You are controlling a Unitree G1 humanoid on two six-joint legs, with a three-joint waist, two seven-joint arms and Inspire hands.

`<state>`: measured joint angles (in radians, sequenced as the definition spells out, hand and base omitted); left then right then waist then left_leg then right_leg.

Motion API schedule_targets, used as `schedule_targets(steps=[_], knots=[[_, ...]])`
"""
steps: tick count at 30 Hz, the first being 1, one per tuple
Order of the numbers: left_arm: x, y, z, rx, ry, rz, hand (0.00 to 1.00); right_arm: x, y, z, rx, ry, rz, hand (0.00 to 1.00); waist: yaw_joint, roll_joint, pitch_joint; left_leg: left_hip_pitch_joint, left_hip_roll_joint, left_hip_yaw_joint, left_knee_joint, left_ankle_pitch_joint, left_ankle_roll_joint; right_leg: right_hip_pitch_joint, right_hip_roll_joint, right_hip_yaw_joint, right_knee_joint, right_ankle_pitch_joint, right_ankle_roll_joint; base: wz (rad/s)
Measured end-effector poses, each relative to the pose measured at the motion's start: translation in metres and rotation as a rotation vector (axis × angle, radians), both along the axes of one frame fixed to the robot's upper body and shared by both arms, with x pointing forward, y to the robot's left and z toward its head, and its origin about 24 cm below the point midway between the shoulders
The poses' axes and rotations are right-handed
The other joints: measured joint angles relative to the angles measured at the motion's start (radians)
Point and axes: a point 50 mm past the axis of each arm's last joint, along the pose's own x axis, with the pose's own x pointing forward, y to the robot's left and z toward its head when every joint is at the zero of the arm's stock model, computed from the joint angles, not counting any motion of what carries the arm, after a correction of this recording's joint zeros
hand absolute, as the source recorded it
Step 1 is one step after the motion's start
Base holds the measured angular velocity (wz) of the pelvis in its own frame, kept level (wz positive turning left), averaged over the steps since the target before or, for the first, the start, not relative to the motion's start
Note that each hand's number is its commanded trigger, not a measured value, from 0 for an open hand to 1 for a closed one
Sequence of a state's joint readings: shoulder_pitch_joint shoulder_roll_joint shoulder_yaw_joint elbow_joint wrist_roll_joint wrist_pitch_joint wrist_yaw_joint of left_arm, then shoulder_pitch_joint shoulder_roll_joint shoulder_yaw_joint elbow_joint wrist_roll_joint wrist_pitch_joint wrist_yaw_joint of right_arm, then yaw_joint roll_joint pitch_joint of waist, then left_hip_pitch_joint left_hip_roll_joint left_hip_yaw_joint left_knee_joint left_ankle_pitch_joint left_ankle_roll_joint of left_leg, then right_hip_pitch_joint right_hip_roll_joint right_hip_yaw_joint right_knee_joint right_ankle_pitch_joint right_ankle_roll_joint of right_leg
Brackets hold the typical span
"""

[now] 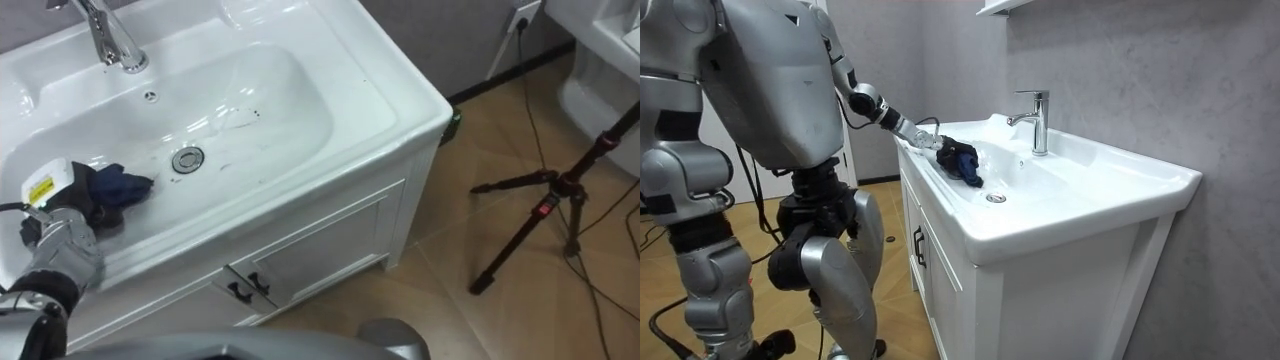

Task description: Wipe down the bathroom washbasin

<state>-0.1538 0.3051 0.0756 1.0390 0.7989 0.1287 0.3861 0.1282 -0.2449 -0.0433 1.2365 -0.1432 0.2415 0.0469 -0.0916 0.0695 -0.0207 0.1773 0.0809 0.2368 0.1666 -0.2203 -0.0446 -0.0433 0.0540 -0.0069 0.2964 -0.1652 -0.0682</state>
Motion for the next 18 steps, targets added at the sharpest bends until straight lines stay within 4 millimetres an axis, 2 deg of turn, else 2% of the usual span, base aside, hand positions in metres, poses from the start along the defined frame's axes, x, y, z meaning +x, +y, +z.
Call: schedule_targets(steps=[4,10,18], knots=[[-0.01,0.0,-0.003,0.003,0.004,-0.001,1.0,0.003,-0.001,0.001,-0.007,-0.022,0.014,0.0,-0.011,0.007,-0.0007,0.016,0.002,-0.004,0.0,0.0,0.0,0.019,0.0,-0.008,-0.002,-0.005,-0.004,0.04],[-0.013,-0.003,-0.006,-0.01,0.013,-0.001,1.0,0.005,-0.002,0.002,-0.011,-0.048,0.007,0.0,-0.014,0.019,-0.0007,0.026,0.002,-0.018,-0.001,0.0,0.0,0.034,-0.003,-0.019,-0.003,-0.013,-0.005,0.06],[-0.019,-0.007,-0.007,0.006,0.024,-0.022,1.0,-0.011,0.0,0.002,0.005,-0.025,-0.012,0.0,-0.03,0.011,0.0016,0.043,-0.005,-0.022,-0.003,0.0,0.0,0.032,-0.013,-0.023,0.034,-0.05,-0.006,0.06]])
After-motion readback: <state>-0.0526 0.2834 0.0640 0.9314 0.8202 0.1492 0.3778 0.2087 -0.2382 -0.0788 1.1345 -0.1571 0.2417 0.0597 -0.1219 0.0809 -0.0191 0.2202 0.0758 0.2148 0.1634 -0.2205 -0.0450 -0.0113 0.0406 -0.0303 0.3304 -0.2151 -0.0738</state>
